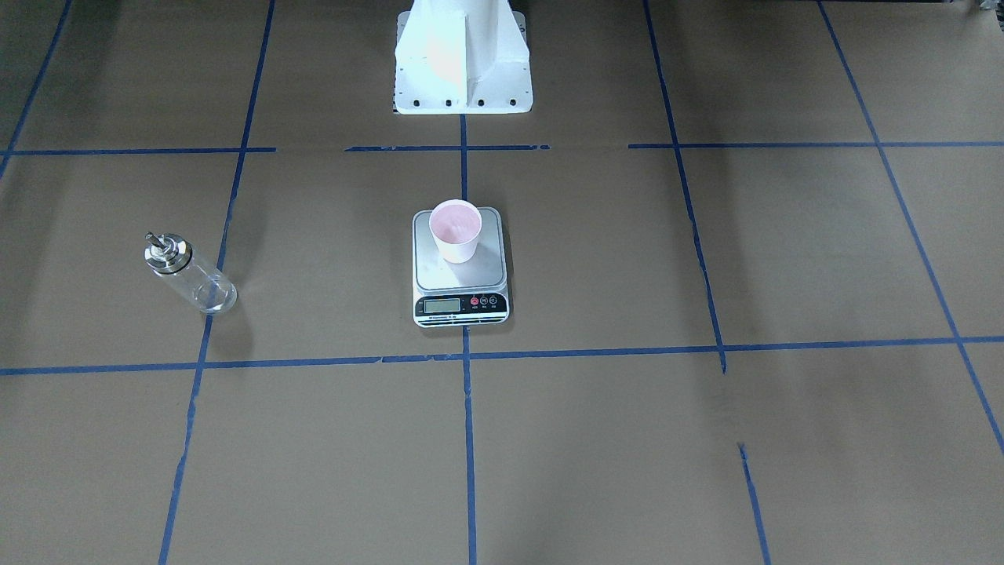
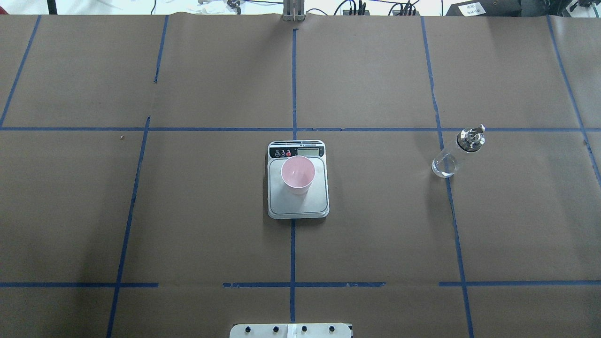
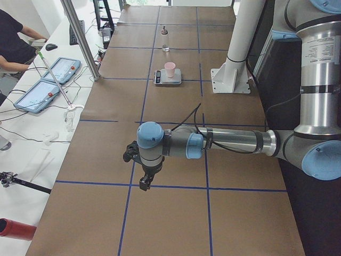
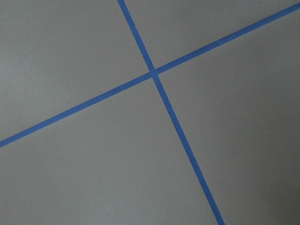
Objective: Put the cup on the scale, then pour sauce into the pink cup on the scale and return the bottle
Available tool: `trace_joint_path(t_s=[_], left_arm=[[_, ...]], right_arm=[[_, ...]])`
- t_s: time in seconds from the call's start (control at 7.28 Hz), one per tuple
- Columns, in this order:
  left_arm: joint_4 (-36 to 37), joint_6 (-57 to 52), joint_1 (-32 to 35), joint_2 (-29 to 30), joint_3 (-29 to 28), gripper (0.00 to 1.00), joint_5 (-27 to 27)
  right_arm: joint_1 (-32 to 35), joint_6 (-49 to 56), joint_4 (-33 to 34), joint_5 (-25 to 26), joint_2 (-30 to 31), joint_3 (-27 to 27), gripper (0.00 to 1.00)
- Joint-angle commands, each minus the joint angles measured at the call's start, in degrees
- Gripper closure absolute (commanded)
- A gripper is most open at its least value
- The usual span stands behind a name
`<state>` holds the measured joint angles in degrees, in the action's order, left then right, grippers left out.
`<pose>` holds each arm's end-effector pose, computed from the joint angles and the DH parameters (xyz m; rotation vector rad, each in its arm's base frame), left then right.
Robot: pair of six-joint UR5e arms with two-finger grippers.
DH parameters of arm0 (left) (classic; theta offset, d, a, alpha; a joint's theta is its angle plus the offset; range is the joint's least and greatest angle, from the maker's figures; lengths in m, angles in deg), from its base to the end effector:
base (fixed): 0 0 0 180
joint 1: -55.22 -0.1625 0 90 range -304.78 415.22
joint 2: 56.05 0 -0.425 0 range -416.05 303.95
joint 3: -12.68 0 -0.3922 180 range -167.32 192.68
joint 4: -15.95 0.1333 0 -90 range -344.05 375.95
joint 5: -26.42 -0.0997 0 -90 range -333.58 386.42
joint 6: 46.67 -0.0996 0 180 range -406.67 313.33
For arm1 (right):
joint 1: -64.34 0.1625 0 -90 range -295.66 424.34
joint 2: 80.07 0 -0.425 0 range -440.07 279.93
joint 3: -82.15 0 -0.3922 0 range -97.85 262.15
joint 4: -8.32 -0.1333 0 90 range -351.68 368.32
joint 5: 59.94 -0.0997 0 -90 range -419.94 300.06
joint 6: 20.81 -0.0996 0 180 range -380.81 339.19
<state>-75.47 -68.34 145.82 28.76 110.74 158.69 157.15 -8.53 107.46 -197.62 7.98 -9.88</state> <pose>-0.0711 -0.4575 0.6322 0.2138 0.7142 0.3783 0.0840 -0.4955 0.6358 0.0251 -0.8360 -0.1181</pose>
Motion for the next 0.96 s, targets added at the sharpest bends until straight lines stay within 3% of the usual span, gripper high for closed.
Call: trace_joint_path(t_s=[0.0,0.82], left_arm=[[-0.1,1.2,0.1,0.0,0.1,0.00,0.0],[-0.1,7.3,0.6,-0.1,0.2,0.00,-0.1]], right_arm=[[0.5,-0.1,0.0,0.0,0.0,0.2,0.00],[1.5,-5.2,-4.6,0.1,1.2,0.9,0.00]])
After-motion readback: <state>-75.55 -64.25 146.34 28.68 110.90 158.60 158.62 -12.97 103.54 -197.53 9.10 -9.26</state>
